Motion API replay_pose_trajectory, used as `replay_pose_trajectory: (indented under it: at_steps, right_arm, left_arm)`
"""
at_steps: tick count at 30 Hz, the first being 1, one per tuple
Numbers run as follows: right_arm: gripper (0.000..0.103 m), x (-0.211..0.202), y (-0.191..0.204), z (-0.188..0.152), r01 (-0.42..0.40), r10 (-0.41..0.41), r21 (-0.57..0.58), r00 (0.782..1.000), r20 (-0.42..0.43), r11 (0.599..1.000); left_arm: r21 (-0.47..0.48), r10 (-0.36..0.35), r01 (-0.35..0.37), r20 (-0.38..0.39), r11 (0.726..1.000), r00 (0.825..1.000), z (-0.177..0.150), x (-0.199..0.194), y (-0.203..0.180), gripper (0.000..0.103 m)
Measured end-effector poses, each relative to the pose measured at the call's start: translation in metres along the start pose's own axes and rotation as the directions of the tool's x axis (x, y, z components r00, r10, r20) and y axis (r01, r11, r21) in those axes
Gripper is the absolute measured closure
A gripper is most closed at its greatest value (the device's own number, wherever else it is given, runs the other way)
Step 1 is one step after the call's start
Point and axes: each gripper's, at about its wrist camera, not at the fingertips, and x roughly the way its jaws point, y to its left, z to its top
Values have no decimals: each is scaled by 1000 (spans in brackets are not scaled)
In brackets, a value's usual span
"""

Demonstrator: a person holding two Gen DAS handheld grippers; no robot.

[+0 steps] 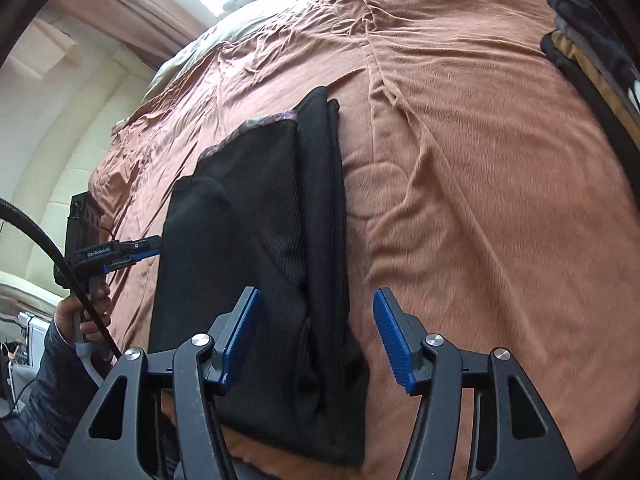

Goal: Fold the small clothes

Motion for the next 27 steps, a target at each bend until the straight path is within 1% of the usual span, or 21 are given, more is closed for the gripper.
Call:
replay_pose_trajectory:
  at_steps: [4,7,9,10,12,13,15,17,20,22,24,25,26,27]
  right_arm:
    - [46,-14,3,-21,1,-1,-1,1000,6,1000]
    - [47,-21,3,-35,29,-29,-3,1000,2,1000]
    - [61,-23,3,-46,46,-46,1,999,-4,999]
    - [64,-24,3,-50,52,-51,10,999,-8,999]
    - [75,-26,4,-57,62,-62,12,998,-10,998]
    - [78,-28,5,-59,67,-67,9,998,-9,998]
    - [88,-30,8,-64,78,-78,4,997,-11,997]
    - [94,-33,12,-68,95,-95,-9,995,-11,995]
    - [97,-35,18,-75,90,-91,-25,996,-10,996]
    - [97,-36,19,-77,93,-93,-24,996,-8,995]
    - [98,-35,19,-79,95,-95,-21,995,-8,995]
    - [98,-35,19,-80,100,-100,-19,995,-6,995]
    - [98,-35,19,-81,99,-99,-17,995,-6,995]
    - [99,-36,19,-83,100,-100,-14,995,-5,995]
  left_arm:
    - [15,6,-5,-19,1000,1000,-26,-7,-4,57]
    - [9,6,-5,-38,1000,999,-46,-9,-4,57]
    - [5,1,-1,-52,1000,999,-59,-10,-5,57]
    - [7,3,-3,-58,1000,998,-66,-10,-6,57]
    - [8,7,-6,-70,1000,998,-76,-10,-7,57]
    - [7,5,-4,-76,1000,997,-81,-9,-8,57]
    - [7,9,-8,-87,1000,996,-91,-9,-9,57]
    - [8,13,-12,-90,1000,996,-99,-10,-11,57]
    - [0,9,-9,-94,1000,996,-110,-13,-10,57]
    - [-13,4,-5,-91,1000,996,-117,-16,-8,57]
    - [-24,-7,4,-106,1000,994,-126,-17,-6,58]
    - [-24,-10,8,-108,1000,994,-131,-18,-7,59]
    - [-20,-10,8,-111,1000,994,-132,-17,-10,66]
    - [-14,-10,8,-117,1000,993,-134,-15,-13,82]
